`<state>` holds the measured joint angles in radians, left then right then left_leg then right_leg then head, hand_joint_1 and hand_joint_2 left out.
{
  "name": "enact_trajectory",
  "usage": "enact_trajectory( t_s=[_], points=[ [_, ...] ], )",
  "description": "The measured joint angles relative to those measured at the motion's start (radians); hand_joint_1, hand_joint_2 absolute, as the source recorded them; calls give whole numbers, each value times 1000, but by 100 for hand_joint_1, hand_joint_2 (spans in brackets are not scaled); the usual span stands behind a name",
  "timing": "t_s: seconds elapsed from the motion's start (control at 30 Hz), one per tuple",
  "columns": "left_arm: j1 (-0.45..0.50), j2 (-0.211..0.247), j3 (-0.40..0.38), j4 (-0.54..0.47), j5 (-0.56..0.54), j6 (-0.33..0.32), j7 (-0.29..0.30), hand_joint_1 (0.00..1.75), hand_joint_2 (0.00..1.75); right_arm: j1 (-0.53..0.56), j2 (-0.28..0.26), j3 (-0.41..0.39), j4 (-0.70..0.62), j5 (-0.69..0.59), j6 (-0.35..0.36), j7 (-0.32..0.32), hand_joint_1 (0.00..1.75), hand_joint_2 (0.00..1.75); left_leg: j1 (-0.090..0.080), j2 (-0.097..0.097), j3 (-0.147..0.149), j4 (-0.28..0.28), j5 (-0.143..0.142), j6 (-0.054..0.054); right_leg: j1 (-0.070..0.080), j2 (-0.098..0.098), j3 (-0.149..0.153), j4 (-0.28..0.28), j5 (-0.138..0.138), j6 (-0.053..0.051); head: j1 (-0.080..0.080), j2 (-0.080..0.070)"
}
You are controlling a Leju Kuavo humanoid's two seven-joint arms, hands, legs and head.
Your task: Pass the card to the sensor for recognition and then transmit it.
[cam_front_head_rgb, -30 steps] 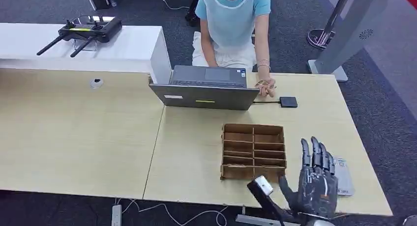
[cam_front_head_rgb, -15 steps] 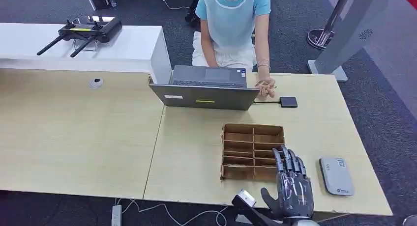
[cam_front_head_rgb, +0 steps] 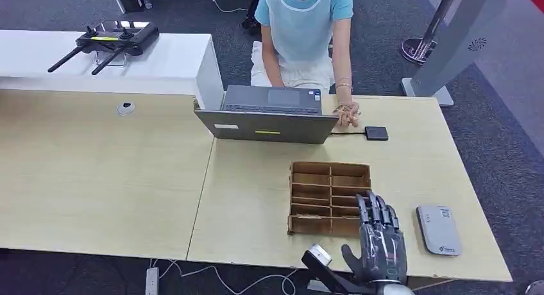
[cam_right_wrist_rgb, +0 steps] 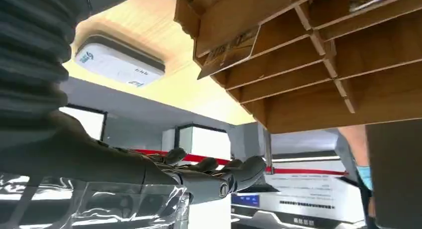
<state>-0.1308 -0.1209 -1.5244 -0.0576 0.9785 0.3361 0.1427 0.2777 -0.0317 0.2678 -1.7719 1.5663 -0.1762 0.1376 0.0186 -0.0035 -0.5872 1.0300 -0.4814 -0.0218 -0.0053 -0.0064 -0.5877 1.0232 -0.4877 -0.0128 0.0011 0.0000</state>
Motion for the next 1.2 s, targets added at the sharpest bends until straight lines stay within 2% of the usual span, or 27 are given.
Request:
enact_trajectory(
  t_s=[0.17,0.37,0.9,0.93,1.07,1.2],
  points=[
    [0,0,0,0,-3,0,0,0,0,-21,-6,0,6,8,1,70,2,175,0,0,0,0,0,0,0,0,0,0,0,0,0,0],
    [0,0,0,0,-16,0,-2,0,0,-45,-26,1,22,8,-6,104,5,175,0,0,0,0,0,0,0,0,0,0,0,0,0,0],
    [0,0,0,0,-31,-1,-7,0,0,-80,-46,1,75,8,-38,101,9,175,0,0,0,0,0,0,0,0,0,0,0,0,0,0],
    [0,0,0,0,-31,-1,-8,0,0,-81,-46,1,77,8,-39,101,14,175,0,0,0,0,0,0,0,0,0,0,0,0,0,0],
    [0,0,0,0,-31,-1,-8,0,0,-82,-46,1,86,8,-39,101,0,175,0,0,0,0,0,0,0,0,0,0,0,0,0,0],
    [0,0,0,0,-31,-1,-8,0,0,-83,-46,1,92,8,-39,95,0,175,0,0,0,0,0,0,0,0,0,0,0,0,0,0]
  ],
)
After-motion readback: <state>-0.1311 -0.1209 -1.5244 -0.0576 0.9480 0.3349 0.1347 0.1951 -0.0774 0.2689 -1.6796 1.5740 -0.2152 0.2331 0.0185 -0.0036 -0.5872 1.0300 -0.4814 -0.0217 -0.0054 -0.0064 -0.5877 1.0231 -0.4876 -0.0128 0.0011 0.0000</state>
